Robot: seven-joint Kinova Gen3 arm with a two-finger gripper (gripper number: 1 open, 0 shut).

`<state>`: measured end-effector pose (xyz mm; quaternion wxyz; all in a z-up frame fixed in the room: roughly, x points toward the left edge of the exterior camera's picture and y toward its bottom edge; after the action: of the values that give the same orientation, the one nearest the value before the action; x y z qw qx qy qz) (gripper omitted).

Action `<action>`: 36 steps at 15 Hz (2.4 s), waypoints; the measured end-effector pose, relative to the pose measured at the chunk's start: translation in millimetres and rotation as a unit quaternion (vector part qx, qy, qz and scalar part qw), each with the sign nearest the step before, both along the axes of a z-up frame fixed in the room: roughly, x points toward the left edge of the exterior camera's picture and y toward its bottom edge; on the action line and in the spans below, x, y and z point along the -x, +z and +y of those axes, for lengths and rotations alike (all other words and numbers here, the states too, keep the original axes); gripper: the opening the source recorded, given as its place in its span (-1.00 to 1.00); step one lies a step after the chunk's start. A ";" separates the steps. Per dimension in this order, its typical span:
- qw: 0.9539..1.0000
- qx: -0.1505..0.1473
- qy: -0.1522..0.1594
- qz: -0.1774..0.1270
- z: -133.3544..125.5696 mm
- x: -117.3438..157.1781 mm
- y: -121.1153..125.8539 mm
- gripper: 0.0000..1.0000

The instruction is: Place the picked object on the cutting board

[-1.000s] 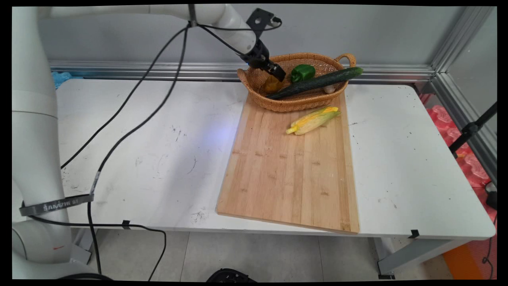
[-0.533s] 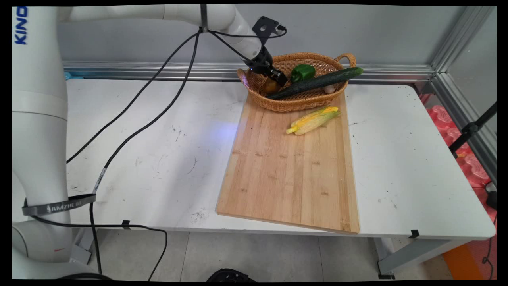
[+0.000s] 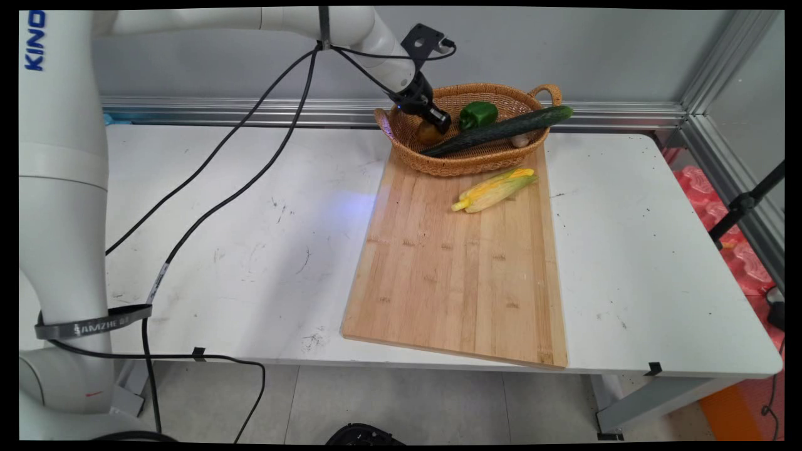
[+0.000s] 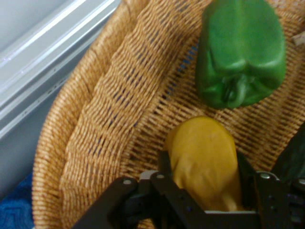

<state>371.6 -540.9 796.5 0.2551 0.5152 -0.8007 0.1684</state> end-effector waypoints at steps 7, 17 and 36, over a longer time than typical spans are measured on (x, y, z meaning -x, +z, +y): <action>0.999 0.030 -0.021 -0.004 15.7 5.3 47.3 -1.00; 0.989 0.034 -0.143 -0.007 91.5 19.9 123.1 -1.00; 0.904 -0.002 -0.417 -0.093 143.6 5.4 56.9 -1.00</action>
<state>366.2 -397.3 853.4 0.2252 0.1163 -0.9629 0.0924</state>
